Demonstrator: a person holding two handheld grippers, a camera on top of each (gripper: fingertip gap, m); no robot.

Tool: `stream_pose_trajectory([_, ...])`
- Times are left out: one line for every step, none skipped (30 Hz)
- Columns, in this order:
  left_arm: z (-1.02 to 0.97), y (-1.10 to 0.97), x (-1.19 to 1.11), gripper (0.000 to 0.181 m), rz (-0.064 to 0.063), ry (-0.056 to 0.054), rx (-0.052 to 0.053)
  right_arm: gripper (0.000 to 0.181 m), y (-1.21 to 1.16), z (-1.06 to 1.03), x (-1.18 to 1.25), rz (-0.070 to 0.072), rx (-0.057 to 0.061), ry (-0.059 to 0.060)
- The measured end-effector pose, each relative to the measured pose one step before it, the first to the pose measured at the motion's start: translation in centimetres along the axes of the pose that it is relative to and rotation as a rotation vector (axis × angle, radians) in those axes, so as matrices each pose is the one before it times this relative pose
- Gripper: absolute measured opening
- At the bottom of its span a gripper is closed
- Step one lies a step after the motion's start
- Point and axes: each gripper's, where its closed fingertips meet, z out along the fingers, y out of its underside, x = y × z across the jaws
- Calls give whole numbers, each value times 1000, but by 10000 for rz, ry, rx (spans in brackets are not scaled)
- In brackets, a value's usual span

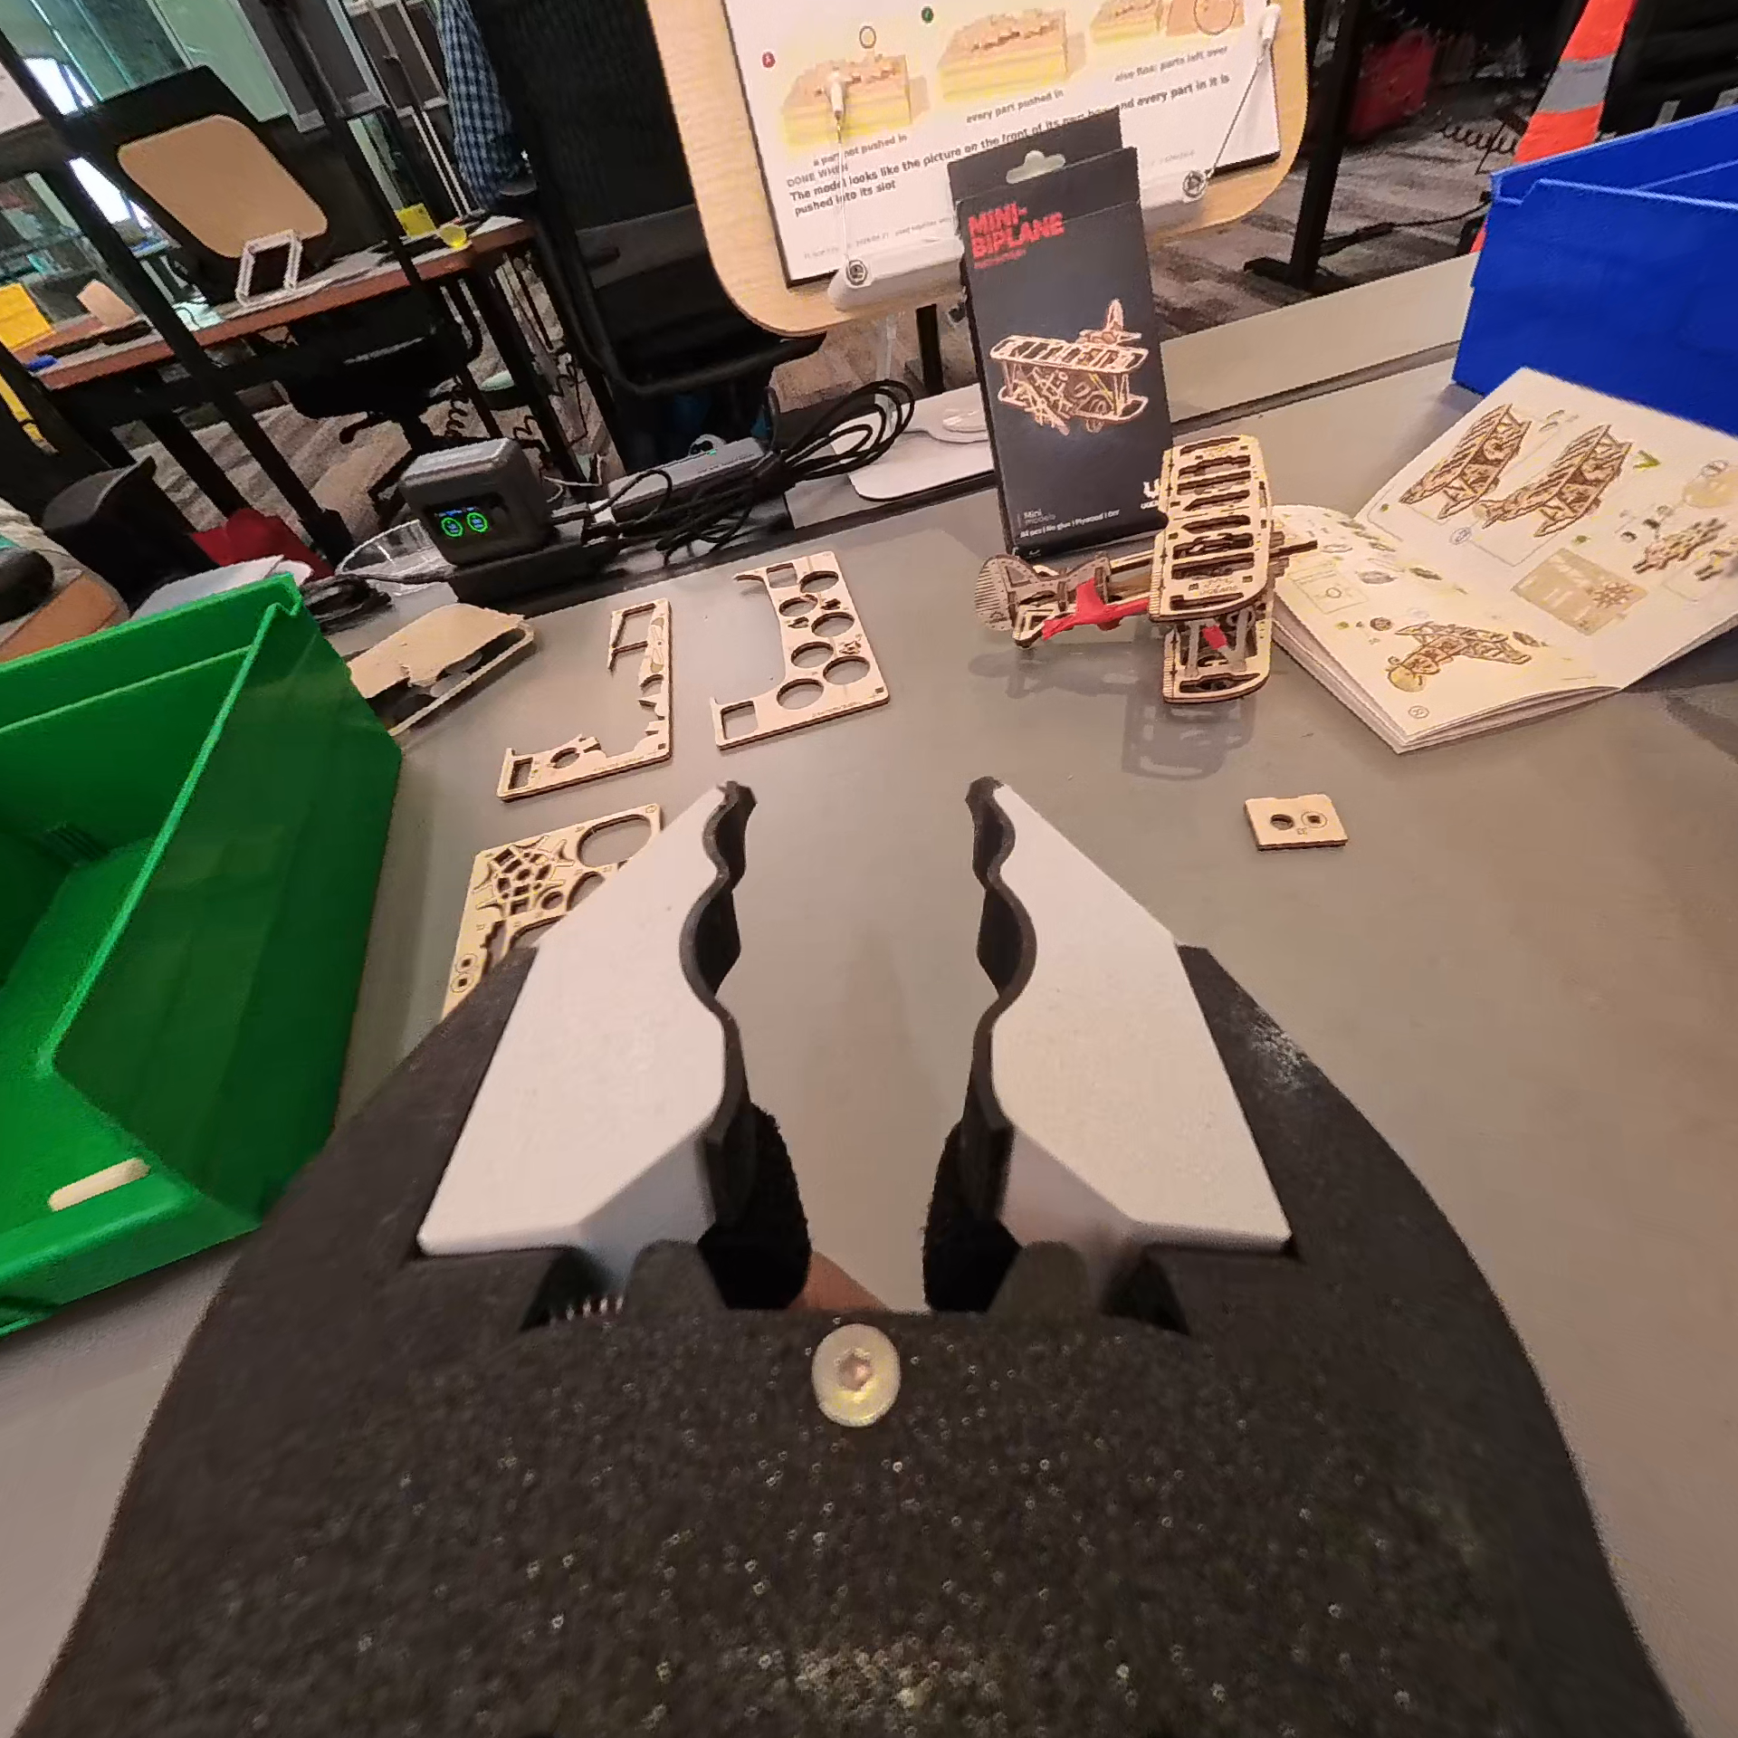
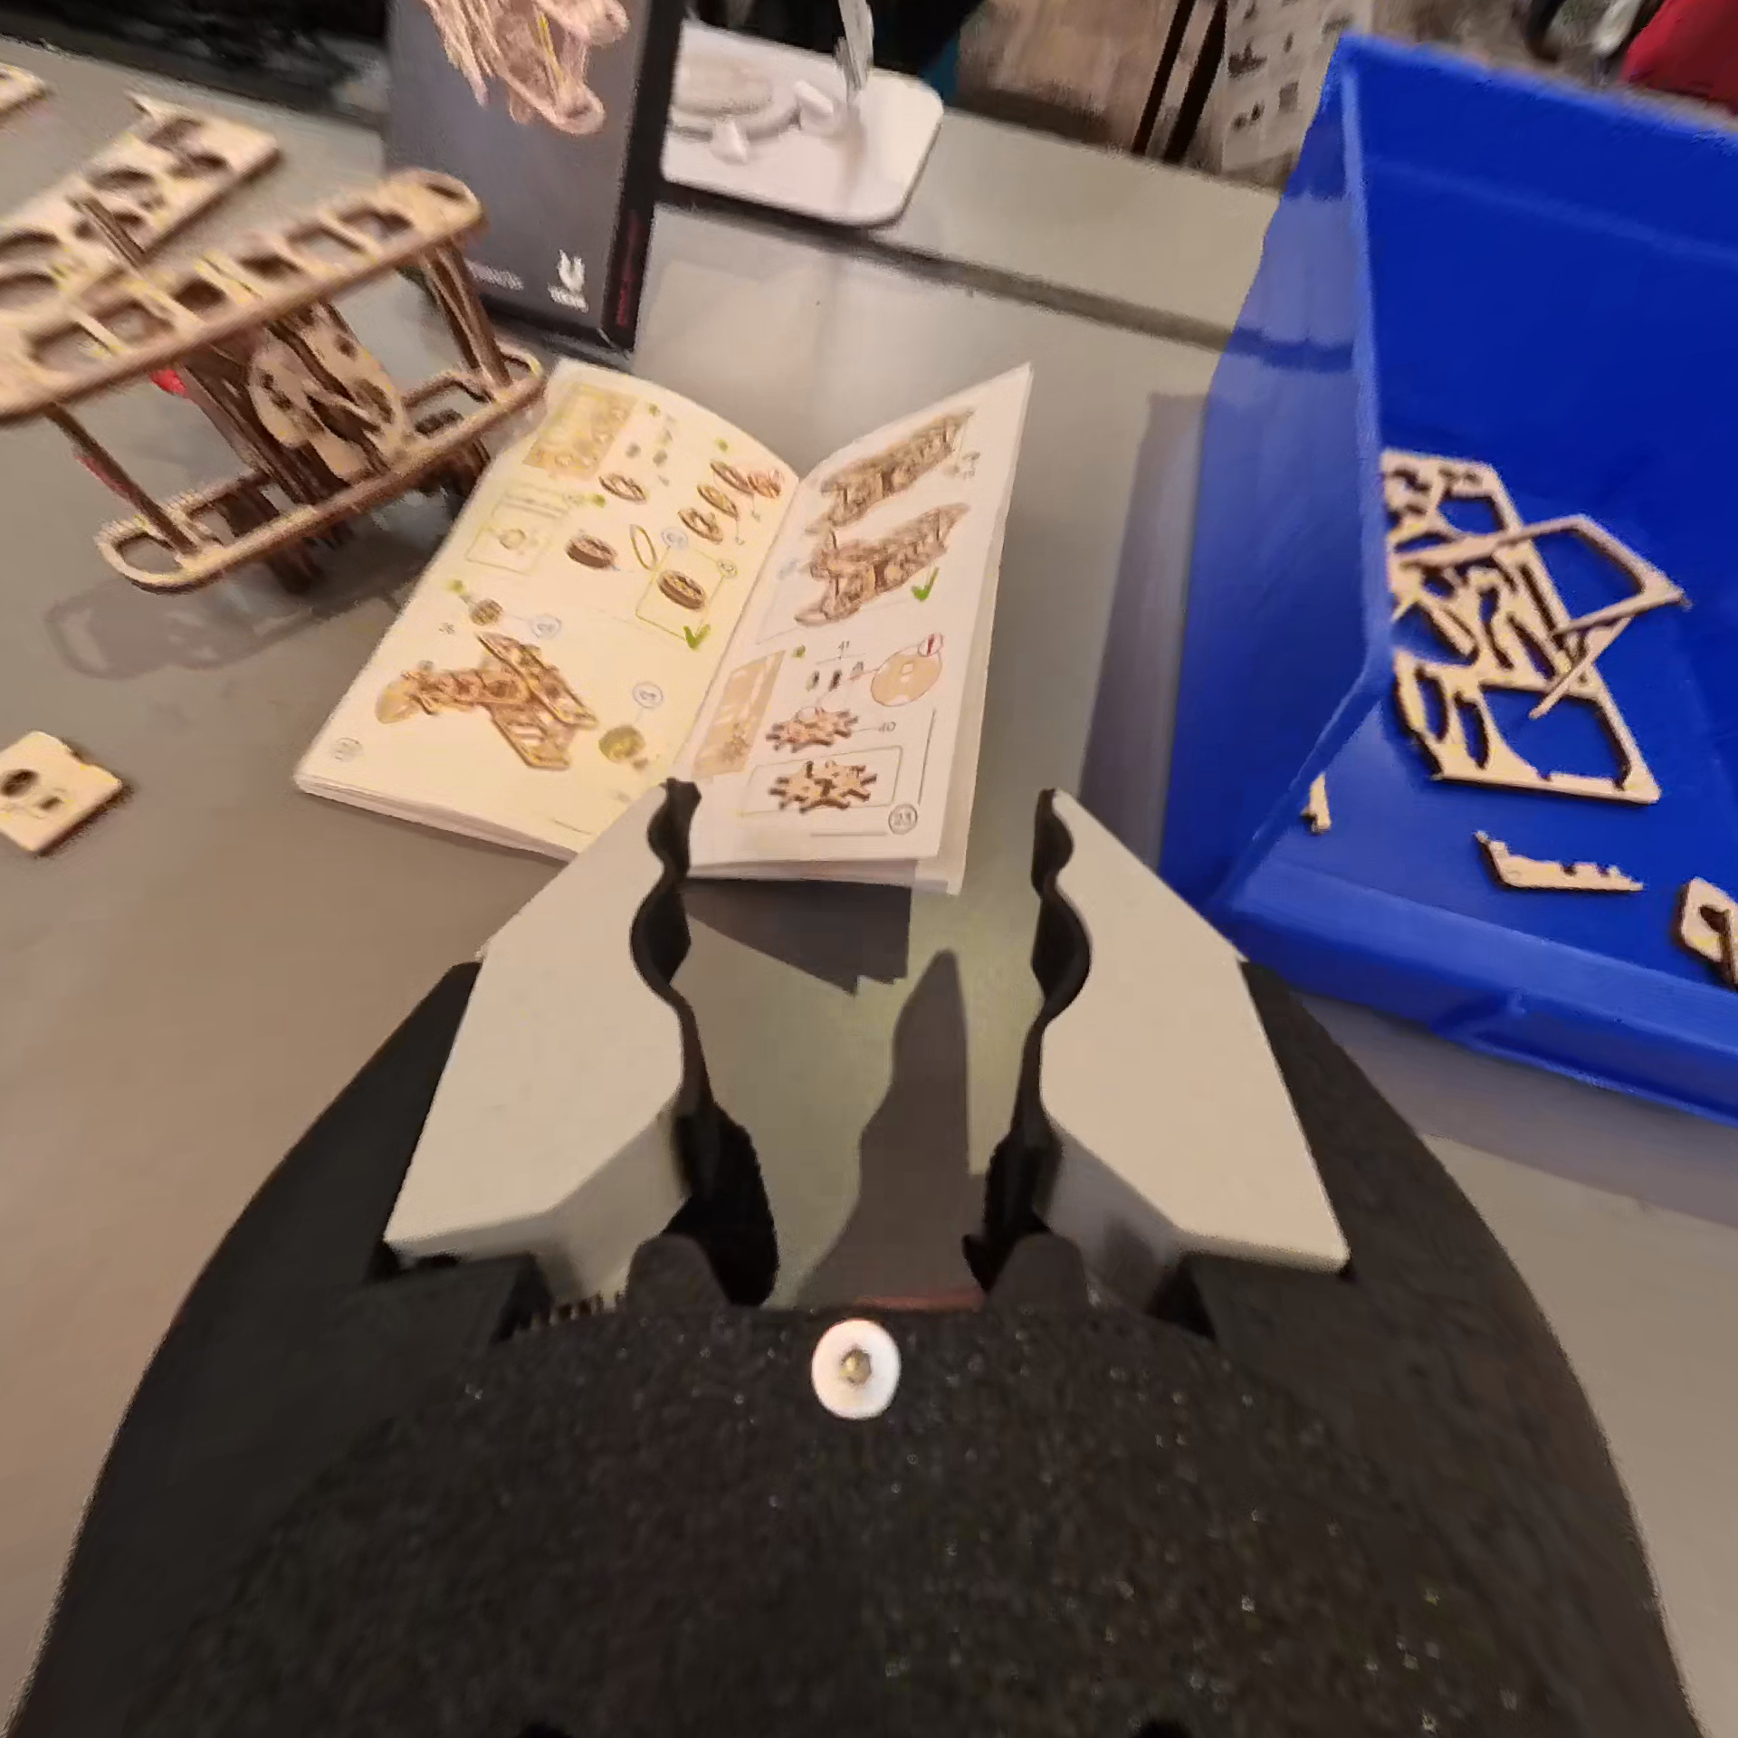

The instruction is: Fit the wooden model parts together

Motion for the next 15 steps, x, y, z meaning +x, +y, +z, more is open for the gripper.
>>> stream_pose_trajectory([-8, 83, -168, 47, -27, -34, -17, 72, -747, -319, -71, -46, 235, 49])
stream_pose_trajectory([-6, 77, -170, 47, -27, -38, -23, 71, -614, -173, -315, -115, 174, -64])
stream_pose_trajectory([-19, 78, -149, 47, -20, -31, -23, 69, -281, 22, -605, -159, 21, -212])
stream_pose_trajectory([-20, 52, -121, 47, -18, -24, -14, 66, 91, 208, -632, -179, -115, -201])
stream_pose_trajectory([-36, 6, -82, 47, -22, -17, 7, 63, 383, 345, -548, -197, -192, -152])
stream_pose_trajectory([-39, 14, -49, 47, -19, 2, 8, 61, 641, 416, -342, -175, -288, -52])
stream_pose_trajectory([-27, 52, -1, 47, -4, 18, -14, 61, 596, 390, -235, -117, -244, -37])
stream_pose_trajectory([-21, 81, -19, 47, 10, 4, -24, 62, 408, 250, -100, -29, -144, -3])
stream_pose_trajectory([-32, 85, -49, 47, 14, -13, -15, 62, 246, 143, -30, 50, -80, -1])
stream_pose_trajectory([-19, 113, -41, 47, 10, -11, -24, 63, 182, 88, 51, 82, -68, -5])
stream_pose_trajectory([-15, 126, -52, 47, 0, -6, -41, 63, 149, 46, 107, 75, -62, 12])
stream_pose_trajectory([-5, 86, -45, 47, -13, -8, -29, 63, 159, 45, 129, 75, -83, 10])
stream_pose_trajectory([0, 50, -27, 47, -19, -3, -9, 63, 90, 30, 72, 80, -39, -27])
stream_pose_trajectory([8, 9, -14, 47, -18, 2, -5, 63, 18, 1, 35, 82, 5, -38])
stream_pose_trajectory([19, -16, -11, 47, -16, 2, 4, 63, 44, -4, 54, 53, -14, -13])
